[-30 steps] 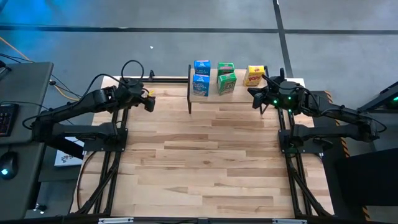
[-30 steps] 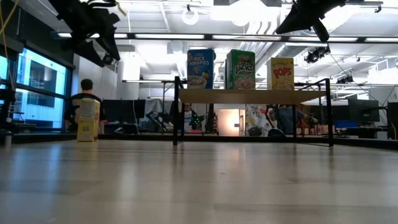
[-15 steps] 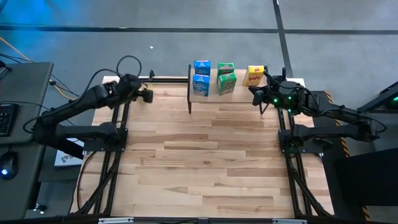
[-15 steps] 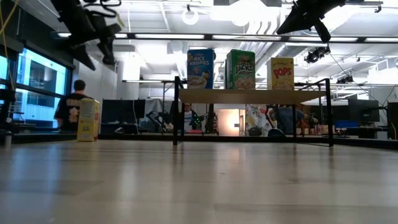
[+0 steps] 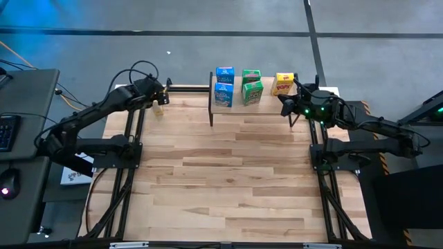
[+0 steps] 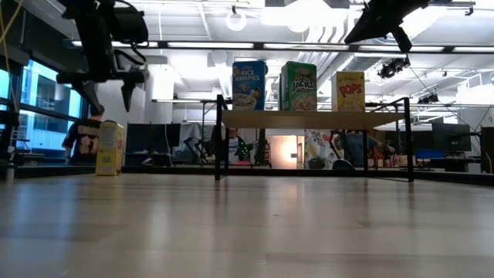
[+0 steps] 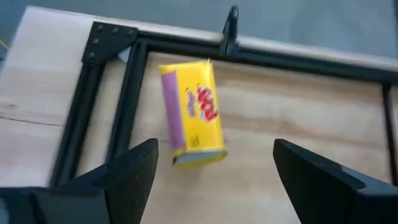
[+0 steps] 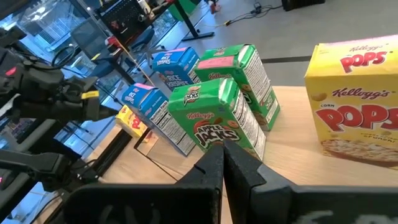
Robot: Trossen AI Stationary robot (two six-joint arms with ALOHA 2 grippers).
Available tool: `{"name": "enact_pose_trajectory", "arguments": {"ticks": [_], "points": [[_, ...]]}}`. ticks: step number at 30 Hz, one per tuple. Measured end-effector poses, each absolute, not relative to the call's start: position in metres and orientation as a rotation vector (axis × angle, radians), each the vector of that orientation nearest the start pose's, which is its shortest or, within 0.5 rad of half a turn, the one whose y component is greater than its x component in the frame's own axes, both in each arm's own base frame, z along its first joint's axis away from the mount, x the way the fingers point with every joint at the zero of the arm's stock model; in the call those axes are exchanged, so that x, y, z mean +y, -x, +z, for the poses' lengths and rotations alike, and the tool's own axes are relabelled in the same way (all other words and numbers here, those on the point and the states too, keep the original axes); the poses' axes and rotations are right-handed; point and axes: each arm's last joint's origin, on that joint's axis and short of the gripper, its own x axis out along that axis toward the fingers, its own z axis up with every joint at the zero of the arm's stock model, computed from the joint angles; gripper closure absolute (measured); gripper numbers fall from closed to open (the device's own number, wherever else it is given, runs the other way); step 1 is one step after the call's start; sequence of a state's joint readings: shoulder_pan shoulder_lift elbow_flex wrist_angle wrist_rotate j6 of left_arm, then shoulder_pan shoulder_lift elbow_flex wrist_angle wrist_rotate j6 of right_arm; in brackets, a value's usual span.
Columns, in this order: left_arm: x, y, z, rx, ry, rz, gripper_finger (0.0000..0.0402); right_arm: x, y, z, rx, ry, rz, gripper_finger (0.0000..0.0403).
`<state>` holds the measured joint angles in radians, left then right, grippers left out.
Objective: Stack cereal on shelf
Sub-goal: Put the yellow cereal box on the shelf
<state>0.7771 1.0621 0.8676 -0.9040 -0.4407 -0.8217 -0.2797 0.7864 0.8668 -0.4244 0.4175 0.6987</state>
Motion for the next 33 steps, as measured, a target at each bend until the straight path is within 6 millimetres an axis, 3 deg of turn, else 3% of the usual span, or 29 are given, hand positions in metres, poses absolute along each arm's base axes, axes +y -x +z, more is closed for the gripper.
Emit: {"name": "enact_pose_trajectory", "arguments": {"ticks": [4,15,33], "points": [[0.143,-0.126,0.257,0.565,0.839,1.527,0.0092,-0.056,-0.152,0.338,0.094,-0.639,-0.783,0.0402],[0.145,-0.117,0.251,0.625,0.829,1.628,0.0092,-0.056,-0.152,0.338,0.095,-0.640,-0.780,0.0402],[0.158,-0.125,0.236,0.658,0.892,1.641,0.0092,-0.056,-0.152,0.338,0.101,-0.637,-0.780,0.0402]]}}
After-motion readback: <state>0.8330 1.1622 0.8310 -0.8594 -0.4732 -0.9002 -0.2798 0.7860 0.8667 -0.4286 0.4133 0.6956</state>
